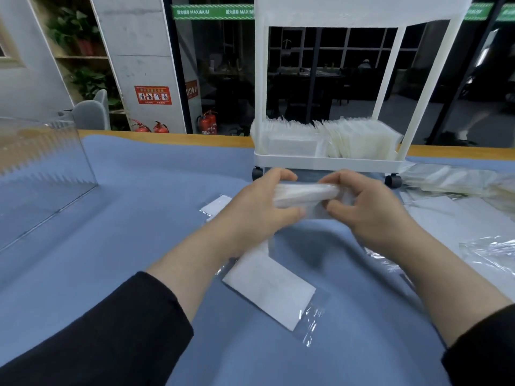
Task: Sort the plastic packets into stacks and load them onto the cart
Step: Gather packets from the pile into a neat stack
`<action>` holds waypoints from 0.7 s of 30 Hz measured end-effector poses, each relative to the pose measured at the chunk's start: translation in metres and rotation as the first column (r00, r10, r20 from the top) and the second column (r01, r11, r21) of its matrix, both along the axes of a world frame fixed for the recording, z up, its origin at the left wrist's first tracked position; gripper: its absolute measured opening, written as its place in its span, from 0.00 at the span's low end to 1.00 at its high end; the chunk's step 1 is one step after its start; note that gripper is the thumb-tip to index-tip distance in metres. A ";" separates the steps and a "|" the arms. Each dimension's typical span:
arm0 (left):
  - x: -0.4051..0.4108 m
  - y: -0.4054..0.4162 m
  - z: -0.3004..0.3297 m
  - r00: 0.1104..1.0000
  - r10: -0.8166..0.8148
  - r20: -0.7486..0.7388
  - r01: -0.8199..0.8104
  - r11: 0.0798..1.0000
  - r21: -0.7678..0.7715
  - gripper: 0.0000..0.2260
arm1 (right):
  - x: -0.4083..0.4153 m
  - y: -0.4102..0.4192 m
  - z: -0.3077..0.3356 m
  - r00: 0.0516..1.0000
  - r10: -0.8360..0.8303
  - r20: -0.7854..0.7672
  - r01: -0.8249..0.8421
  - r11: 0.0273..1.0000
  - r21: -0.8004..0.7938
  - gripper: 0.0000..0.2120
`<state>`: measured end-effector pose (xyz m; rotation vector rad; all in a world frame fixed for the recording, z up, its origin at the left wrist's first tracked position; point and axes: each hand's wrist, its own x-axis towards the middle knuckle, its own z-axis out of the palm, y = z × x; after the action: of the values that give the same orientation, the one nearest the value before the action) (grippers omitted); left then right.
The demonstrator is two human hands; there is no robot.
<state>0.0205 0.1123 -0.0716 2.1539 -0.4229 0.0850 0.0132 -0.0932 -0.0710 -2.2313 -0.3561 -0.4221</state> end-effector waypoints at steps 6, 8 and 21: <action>-0.006 0.047 0.021 0.985 0.144 0.098 -0.146 0.989 0.005 0.04 | -0.016 0.016 0.012 0.995 -0.062 -0.074 0.065 0.997 0.031 0.27; -0.005 0.074 0.024 0.960 0.243 0.137 -0.236 0.970 -0.063 0.04 | -0.027 0.016 0.026 0.982 -0.118 -0.150 0.097 0.986 -0.137 0.28; 0.005 0.125 0.004 0.884 0.456 0.101 -0.439 0.885 -0.155 0.04 | -0.055 0.065 0.010 0.856 0.023 -0.517 -0.357 0.750 -0.557 0.19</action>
<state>0.0258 0.2368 -0.0671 2.0854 0.0177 0.5092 -0.0416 -0.0287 -0.0609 -2.8122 -0.5146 0.4628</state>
